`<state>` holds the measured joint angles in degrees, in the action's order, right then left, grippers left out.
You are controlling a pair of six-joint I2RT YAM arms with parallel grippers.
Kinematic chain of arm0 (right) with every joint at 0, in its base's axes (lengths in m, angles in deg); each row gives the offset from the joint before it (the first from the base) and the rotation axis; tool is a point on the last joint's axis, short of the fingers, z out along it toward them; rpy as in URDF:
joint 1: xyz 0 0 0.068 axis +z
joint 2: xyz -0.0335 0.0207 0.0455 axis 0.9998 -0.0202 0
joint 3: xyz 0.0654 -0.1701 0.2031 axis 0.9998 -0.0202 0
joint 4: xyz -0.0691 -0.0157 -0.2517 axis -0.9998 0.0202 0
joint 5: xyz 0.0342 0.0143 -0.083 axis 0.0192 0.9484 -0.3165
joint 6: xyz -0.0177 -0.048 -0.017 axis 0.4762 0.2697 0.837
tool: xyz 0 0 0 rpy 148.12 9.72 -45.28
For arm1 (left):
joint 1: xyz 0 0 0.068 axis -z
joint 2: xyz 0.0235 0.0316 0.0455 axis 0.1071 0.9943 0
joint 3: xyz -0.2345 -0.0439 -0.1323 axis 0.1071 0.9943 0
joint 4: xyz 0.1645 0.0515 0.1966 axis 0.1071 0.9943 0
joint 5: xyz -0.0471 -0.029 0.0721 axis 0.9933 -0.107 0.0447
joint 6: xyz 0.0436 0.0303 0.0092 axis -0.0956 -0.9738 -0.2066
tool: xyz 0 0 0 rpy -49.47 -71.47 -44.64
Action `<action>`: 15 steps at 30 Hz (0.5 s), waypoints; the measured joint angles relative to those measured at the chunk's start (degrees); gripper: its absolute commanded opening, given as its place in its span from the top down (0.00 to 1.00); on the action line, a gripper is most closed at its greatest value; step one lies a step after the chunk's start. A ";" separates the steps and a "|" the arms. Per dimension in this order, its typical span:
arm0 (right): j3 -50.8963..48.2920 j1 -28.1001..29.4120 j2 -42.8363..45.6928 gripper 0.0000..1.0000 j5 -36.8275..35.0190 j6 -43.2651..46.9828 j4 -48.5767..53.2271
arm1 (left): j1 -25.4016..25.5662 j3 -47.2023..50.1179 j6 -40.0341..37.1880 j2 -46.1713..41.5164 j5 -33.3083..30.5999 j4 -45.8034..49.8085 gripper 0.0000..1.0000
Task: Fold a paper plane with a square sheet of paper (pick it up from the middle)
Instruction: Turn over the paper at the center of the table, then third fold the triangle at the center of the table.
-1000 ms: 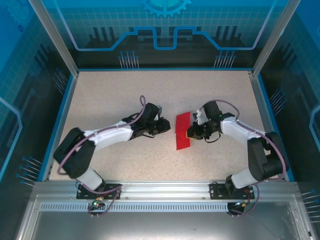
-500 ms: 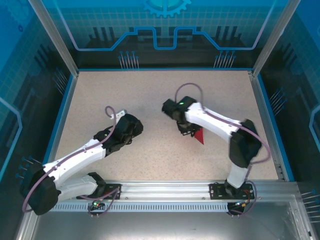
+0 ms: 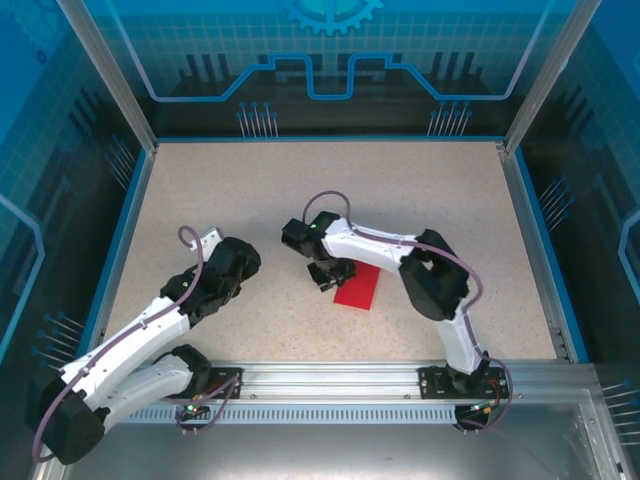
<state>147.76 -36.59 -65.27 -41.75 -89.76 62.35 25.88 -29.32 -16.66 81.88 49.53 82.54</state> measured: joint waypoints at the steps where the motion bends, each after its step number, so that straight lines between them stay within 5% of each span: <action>1: -3.54 -0.35 3.91 0.50 1.64 0.20 -2.12 | 0.00 0.00 -0.46 0.48 0.92 -0.55 0.44; 4: -13.18 -3.65 15.56 0.59 6.80 0.04 -8.28 | 0.00 -0.02 -2.58 3.65 5.22 -4.13 0.45; 8: -26.36 -13.44 26.49 0.72 14.47 -1.62 -19.39 | 0.00 -3.76 -6.75 14.32 14.91 -8.79 0.63; 12: -36.72 -22.67 28.04 0.72 24.61 -2.86 -30.51 | 0.00 -13.60 -9.94 28.65 25.59 -12.11 0.67; 15: -36.70 -24.52 25.27 0.75 28.83 -2.14 -33.83 | 0.00 -17.05 -10.45 33.55 30.69 -14.47 0.66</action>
<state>111.06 -61.11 -40.00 -12.92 -91.90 28.51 25.88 -46.36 -27.11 115.43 80.22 68.07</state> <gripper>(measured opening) 0.263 0.335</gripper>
